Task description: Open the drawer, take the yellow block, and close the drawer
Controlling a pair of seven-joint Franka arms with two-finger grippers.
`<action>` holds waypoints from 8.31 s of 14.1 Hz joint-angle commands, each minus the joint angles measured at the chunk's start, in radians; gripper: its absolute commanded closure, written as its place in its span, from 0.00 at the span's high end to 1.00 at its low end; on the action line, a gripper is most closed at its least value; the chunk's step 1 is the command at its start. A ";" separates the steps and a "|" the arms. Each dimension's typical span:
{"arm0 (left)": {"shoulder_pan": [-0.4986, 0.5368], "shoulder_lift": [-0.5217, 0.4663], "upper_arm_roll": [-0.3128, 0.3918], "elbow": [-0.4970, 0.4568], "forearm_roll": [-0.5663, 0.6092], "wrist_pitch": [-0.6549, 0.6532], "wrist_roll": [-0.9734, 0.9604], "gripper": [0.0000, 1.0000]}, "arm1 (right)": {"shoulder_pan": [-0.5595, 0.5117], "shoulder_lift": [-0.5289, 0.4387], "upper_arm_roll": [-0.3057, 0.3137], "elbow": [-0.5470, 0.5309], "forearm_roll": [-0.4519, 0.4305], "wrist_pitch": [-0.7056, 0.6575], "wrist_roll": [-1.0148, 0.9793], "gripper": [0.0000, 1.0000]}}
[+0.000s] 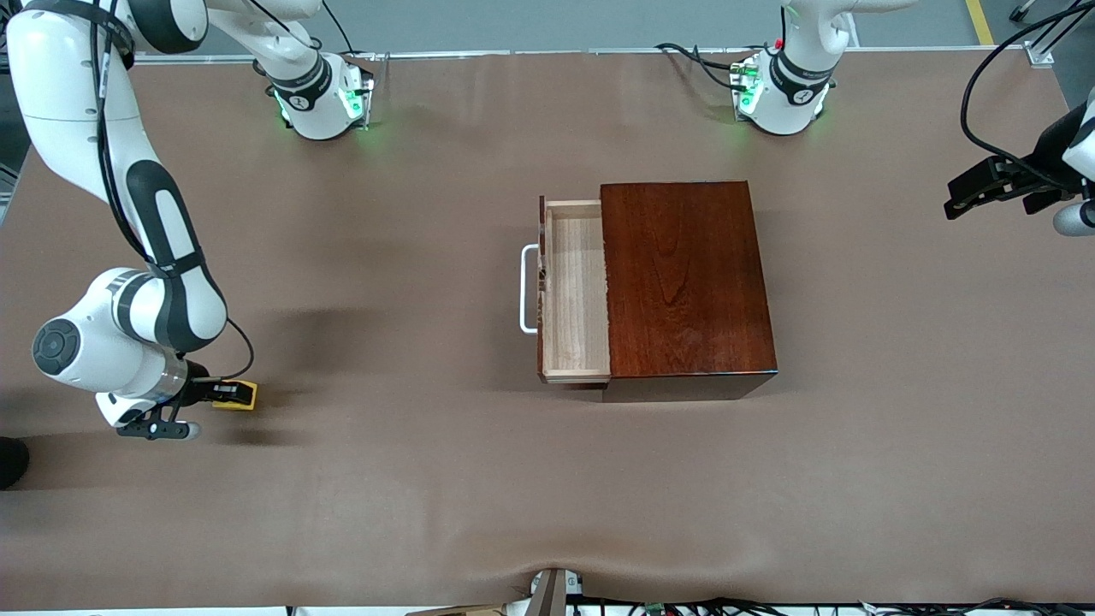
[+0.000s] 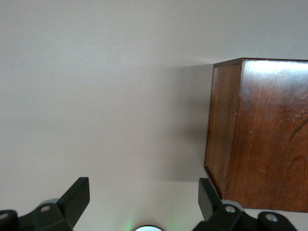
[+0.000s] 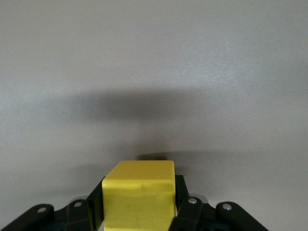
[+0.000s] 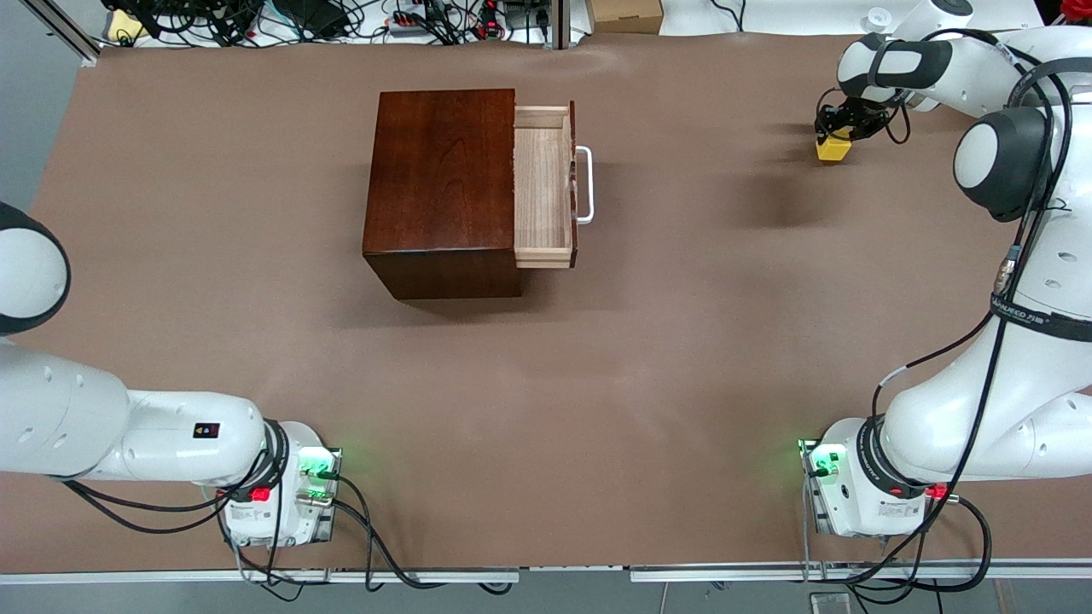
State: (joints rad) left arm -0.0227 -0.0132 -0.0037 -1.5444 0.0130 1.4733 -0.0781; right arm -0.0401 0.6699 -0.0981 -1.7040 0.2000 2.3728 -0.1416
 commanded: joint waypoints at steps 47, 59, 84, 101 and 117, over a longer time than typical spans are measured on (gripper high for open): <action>-0.207 0.174 -0.159 0.194 0.002 -0.022 -0.354 1.00 | 0.066 -0.753 0.015 0.067 -0.185 -0.847 0.149 1.00; -0.706 0.519 -0.139 0.392 0.002 0.324 -1.156 1.00 | 0.065 -0.751 0.015 0.069 -0.185 -0.839 0.148 1.00; -1.050 0.904 0.225 0.448 0.033 0.533 -1.594 1.00 | 0.037 -0.724 0.020 0.072 -0.177 -0.799 0.152 1.00; -0.979 0.886 0.238 0.434 0.033 0.232 -1.576 1.00 | 0.069 -0.711 0.021 0.075 -0.189 -0.785 0.152 1.00; -0.682 0.426 0.229 0.425 0.015 0.046 -1.145 1.00 | 0.060 -0.687 0.034 0.119 -0.194 -0.842 0.152 1.00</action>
State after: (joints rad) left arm -0.7629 0.4649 0.2418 -1.0781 0.0255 1.5557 -1.3176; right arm 0.0254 -0.0275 -0.0701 -1.5930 0.0245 1.5384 -0.0015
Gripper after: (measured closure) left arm 0.000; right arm 0.000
